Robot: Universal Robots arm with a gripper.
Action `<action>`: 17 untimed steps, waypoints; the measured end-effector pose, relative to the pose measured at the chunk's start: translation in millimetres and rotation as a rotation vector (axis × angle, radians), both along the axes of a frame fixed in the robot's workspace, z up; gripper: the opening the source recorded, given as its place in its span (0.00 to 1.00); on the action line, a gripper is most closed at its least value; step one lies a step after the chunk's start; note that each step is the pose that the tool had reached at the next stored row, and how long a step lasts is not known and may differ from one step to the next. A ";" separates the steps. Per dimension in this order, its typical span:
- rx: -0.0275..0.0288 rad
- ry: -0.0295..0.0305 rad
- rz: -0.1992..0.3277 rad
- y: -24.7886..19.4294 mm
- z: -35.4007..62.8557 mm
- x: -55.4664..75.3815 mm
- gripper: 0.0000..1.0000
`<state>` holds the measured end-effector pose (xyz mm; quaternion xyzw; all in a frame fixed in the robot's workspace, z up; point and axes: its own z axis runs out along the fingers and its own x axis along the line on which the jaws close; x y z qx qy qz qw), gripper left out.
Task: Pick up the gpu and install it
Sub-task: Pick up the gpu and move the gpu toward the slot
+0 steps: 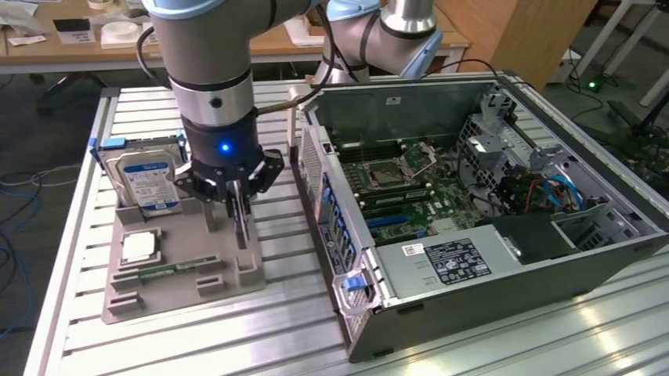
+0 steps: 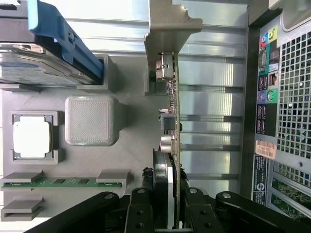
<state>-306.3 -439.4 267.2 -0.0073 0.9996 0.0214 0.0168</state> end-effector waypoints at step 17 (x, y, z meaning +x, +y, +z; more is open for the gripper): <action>0.0000 0.0001 0.000 0.0 17.6 0.0 0.28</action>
